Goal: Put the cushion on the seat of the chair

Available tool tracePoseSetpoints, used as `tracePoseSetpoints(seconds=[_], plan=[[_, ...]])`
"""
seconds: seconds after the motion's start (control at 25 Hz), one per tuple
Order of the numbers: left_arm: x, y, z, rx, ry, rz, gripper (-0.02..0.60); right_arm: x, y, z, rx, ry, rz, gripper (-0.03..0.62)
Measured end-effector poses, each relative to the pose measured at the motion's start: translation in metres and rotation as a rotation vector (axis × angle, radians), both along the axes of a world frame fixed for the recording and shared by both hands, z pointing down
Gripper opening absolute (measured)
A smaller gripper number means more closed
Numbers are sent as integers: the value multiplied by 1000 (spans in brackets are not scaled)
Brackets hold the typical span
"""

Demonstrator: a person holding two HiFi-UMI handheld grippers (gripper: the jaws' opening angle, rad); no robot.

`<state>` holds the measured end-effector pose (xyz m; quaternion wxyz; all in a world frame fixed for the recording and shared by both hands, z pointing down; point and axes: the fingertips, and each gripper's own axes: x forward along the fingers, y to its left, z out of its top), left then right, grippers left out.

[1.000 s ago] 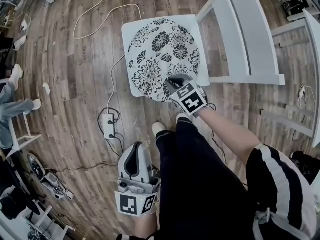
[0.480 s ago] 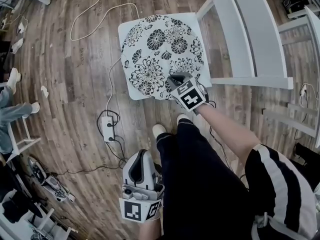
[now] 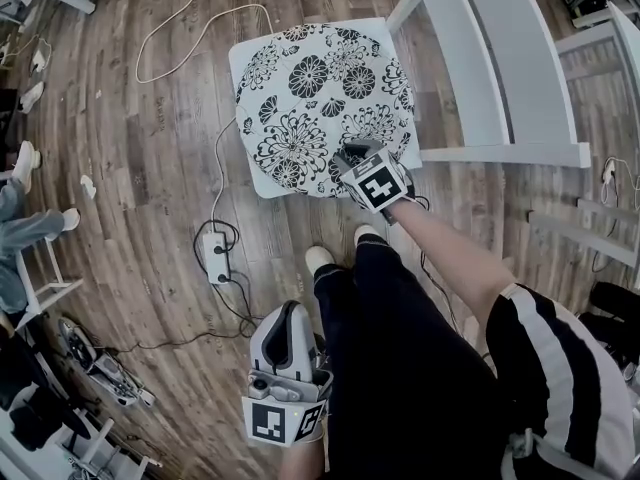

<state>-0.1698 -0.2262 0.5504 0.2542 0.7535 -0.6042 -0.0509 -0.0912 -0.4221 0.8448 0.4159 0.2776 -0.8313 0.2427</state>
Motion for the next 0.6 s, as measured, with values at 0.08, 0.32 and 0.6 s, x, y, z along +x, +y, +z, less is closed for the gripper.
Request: tracePoseSetpoints(seconds=[0.08, 0.32, 0.6], plan=[[0, -1, -1, -1, -2, 3, 14, 4, 1, 6, -22, 12, 8, 112], [3, -2, -3, 2, -3, 14, 14, 8, -1, 10, -21, 34, -17, 124], [6, 3, -1, -4, 0, 25, 14, 7, -4, 9, 7, 25, -5, 133]])
